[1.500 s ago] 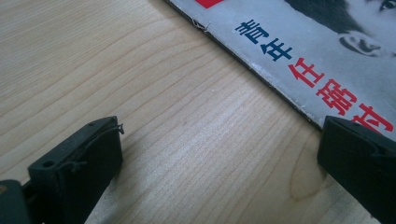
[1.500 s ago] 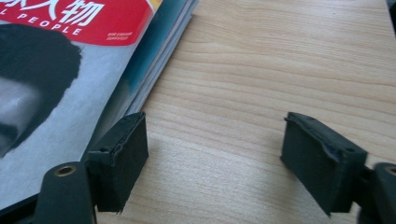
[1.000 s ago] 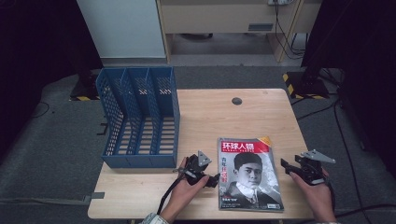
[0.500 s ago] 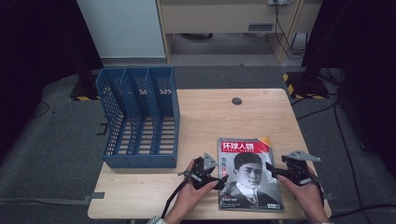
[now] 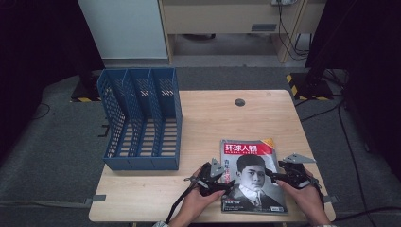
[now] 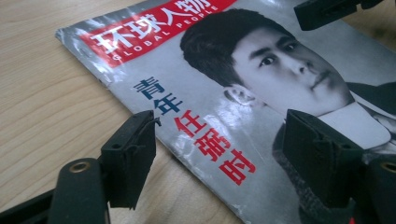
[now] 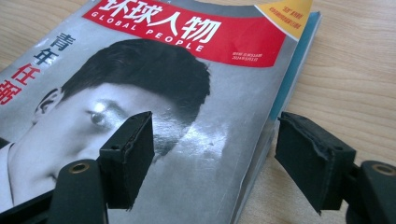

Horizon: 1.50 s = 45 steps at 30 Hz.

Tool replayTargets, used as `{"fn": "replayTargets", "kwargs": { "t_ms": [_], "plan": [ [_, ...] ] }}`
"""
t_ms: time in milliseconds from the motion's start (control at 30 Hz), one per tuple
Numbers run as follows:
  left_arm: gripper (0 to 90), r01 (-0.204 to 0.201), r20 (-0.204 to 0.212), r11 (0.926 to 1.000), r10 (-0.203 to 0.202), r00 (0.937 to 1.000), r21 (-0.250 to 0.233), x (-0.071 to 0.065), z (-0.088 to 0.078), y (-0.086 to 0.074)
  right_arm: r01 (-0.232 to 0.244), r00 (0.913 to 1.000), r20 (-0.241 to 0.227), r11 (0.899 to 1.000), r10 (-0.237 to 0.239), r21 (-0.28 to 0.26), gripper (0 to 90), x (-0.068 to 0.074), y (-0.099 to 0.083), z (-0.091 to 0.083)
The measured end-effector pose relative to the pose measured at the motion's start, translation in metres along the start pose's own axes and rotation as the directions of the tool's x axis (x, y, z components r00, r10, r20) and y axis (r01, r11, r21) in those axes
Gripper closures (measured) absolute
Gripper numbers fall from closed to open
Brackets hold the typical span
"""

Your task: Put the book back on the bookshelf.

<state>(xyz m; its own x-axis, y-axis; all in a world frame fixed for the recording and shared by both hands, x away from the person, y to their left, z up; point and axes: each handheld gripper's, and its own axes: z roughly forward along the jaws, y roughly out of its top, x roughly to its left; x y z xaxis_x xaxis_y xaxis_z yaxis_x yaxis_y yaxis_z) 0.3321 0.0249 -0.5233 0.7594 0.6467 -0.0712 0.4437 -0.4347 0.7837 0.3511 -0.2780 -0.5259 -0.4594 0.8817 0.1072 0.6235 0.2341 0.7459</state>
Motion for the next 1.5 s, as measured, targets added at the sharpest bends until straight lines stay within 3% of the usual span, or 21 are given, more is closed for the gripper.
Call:
{"fn": "replayTargets", "kwargs": {
  "t_ms": [367, 667, 767, 933, 1133, 1367, 1500],
  "plan": [
    [28.8, -0.035, 0.001, 0.9986, 0.035, 0.9994, 0.039, -0.007, 0.007, -0.005, 0.0, 1.0, 0.007, 1.0, 0.0, 0.016, 20.6, -0.001, -0.002, 0.004],
    [28.6, -0.035, -0.007, 0.9981, 0.035, 0.9993, 0.051, -0.007, 0.009, -0.007, -0.002, 0.9999, -0.01, 1.0, 0.003, 0.03, 23.2, 0.001, -0.003, 0.006],
    [28.6, -0.038, -0.011, 0.998, 0.038, 0.9992, 0.051, -0.007, 0.009, -0.007, -0.009, 0.9999, -0.013, 1.0, 0.01, 0.023, 26.1, 0.001, -0.003, 0.005],
    [28.4, -0.034, -0.011, 0.998, 0.035, 0.9993, 0.053, -0.007, 0.009, -0.007, -0.028, 0.9996, -0.004, 0.999, 0.028, -0.021, 38.5, 0.0, -0.001, -0.002],
    [28.3, -0.02, -0.012, 0.9982, 0.02, 0.9997, 0.057, -0.007, 0.009, -0.007, -0.048, 0.9977, -0.051, 0.996, 0.044, -0.075, 46.5, 0.005, 0.0, -0.016],
    [28.4, -0.017, -0.011, 0.9982, 0.018, 0.9998, 0.057, -0.007, 0.009, -0.007, -0.051, 0.9945, -0.094, 0.997, 0.046, -0.052, 48.5, 0.012, -0.005, -0.02],
    [28.4, -0.018, -0.011, 0.9982, 0.019, 0.9998, 0.058, -0.007, 0.009, -0.007, -0.02, 0.9977, -0.066, 0.999, 0.017, -0.037, 47.7, 0.011, -0.003, -0.013]
  ]
}}
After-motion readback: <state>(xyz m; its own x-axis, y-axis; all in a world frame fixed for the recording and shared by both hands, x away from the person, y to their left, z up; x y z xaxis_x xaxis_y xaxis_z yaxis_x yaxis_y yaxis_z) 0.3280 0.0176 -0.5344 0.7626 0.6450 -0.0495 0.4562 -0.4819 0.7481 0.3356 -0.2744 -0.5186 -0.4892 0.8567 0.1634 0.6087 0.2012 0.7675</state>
